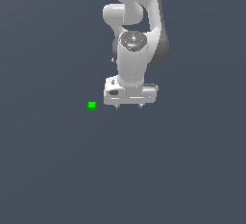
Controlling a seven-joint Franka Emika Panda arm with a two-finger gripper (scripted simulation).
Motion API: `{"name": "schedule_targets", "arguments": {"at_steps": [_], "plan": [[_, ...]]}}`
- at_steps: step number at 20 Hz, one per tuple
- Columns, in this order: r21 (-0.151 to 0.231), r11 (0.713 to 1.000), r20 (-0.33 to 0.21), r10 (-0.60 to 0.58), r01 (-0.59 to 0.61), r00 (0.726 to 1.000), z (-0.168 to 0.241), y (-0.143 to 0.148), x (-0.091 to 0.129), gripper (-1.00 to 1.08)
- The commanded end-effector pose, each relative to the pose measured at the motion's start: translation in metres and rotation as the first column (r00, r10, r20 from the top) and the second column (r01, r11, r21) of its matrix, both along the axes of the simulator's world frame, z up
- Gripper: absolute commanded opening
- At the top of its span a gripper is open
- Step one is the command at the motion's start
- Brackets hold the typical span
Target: Stack the red cube on top of the green cube.
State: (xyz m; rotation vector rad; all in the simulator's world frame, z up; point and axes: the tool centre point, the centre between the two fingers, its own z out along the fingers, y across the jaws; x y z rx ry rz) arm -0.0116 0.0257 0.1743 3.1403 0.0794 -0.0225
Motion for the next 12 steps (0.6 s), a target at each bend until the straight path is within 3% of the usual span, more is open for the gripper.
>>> {"name": "schedule_targets", "arguments": {"at_steps": [1,12], "plan": [[0.0,1.0,0.0,-0.006,0.006,1.0,-0.003,0.001,-0.006,1.0],[0.0,0.998,0.005,-0.06,0.06,0.998,-0.033,0.014,-0.063,1.0]]}}
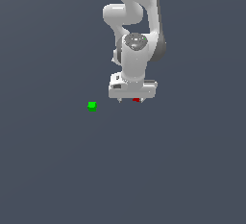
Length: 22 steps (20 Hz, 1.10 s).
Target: Stack the red cube on top of the green cube.
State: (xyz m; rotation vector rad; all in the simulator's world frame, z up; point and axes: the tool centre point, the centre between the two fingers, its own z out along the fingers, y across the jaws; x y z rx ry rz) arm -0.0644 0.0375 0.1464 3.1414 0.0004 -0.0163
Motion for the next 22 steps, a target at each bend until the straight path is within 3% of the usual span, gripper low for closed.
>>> {"name": "schedule_targets", "arguments": {"at_steps": [1,13,22], "plan": [[0.0,1.0,0.001,-0.016,0.016,1.0,-0.009,0.004,-0.017,1.0],[0.0,0.995,0.008,-0.096,0.096,0.995,-0.054,0.031,-0.098,1.0],[0.0,0.992,0.01,-0.129,0.129,0.992,-0.074,0.044,-0.129,1.0]]}}
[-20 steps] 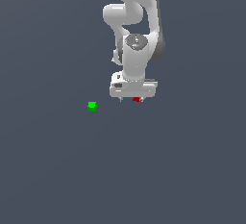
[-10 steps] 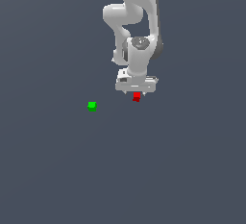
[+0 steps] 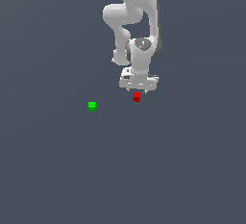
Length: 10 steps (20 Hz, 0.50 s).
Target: Stack the red cube on top of the green cube.
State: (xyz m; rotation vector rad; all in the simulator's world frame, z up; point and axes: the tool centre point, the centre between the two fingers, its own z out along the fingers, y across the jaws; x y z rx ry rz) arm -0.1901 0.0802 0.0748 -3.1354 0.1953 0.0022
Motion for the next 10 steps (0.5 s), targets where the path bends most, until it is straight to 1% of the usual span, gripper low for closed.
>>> {"name": "schedule_targets", "arguments": {"at_steps": [1,10], "plan": [[0.0,1.0,0.001,-0.006,0.006,1.0,-0.0032,0.0024,-0.0047,1.0],[0.0,1.0,0.001,-0.006,0.006,1.0,-0.0094,0.0031,-0.0057,1.0]]}}
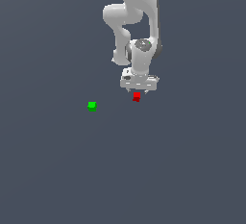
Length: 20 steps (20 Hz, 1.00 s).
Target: Stack the red cube on top of the green cube.
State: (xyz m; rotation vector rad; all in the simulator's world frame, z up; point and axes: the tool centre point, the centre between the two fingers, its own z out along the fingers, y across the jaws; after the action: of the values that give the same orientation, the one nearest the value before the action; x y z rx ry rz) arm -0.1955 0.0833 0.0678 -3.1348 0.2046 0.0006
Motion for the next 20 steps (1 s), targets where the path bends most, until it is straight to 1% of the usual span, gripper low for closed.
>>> {"name": "schedule_targets", "arguments": {"at_steps": [1,10,16,17,20], "plan": [[0.0,1.0,0.0,0.0,0.0,1.0,-0.005,0.0,0.0,1.0],[0.0,1.0,0.0,-0.002,0.002,1.0,-0.036,0.0,-0.001,1.0],[0.0,1.0,0.0,-0.002,0.002,1.0,-0.044,0.001,-0.001,1.0],[0.0,1.0,0.0,-0.002,0.002,1.0,-0.044,0.001,-0.001,-1.0],[0.0,1.0,0.0,-0.002,0.002,1.0,-0.044,0.001,-0.001,-1.0]]}}
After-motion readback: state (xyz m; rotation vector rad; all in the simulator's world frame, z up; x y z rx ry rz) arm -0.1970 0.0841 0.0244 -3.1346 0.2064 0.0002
